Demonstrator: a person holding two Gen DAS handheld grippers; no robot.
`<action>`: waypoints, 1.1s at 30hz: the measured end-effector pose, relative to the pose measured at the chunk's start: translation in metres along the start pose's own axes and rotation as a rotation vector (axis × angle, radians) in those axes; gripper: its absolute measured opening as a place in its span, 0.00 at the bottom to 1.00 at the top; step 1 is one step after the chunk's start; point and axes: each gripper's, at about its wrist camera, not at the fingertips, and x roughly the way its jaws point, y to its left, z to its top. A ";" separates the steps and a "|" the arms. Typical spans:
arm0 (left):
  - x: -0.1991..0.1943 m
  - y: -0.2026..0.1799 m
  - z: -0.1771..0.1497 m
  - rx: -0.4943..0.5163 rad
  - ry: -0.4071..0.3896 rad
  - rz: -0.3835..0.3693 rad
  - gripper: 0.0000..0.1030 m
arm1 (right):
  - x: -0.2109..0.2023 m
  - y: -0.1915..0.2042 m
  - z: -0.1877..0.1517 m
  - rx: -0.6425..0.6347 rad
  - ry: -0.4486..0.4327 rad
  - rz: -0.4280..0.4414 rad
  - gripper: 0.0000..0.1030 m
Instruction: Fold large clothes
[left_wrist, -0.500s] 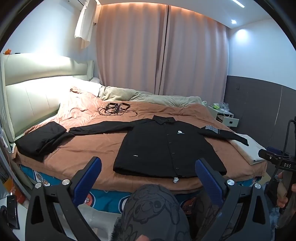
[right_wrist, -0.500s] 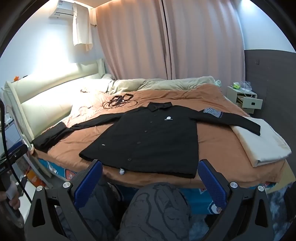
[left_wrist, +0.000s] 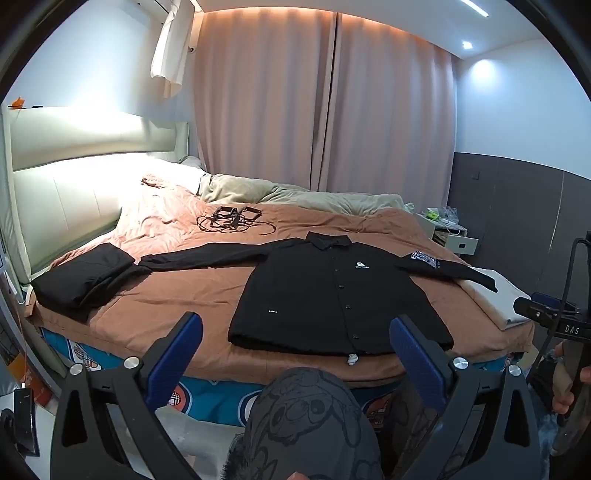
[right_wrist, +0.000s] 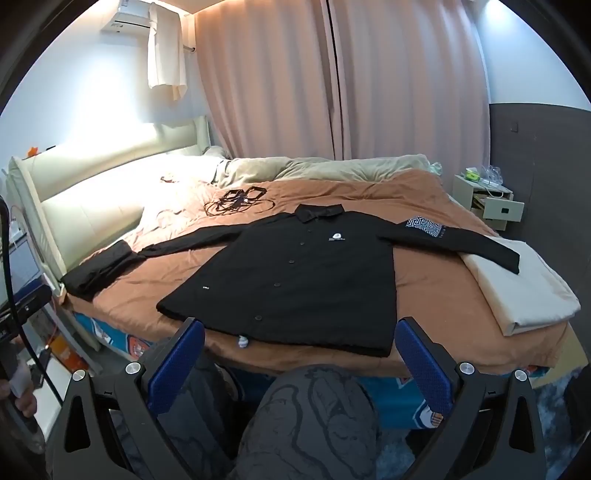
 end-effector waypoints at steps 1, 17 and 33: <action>0.001 0.000 0.000 -0.001 -0.002 0.000 1.00 | 0.000 0.001 0.000 0.002 0.000 -0.002 1.00; 0.000 0.003 0.004 -0.006 0.002 -0.001 1.00 | -0.001 0.002 0.000 0.009 0.001 0.001 1.00; -0.001 0.003 0.002 -0.008 -0.001 0.000 1.00 | -0.004 0.003 0.000 0.024 0.003 -0.006 1.00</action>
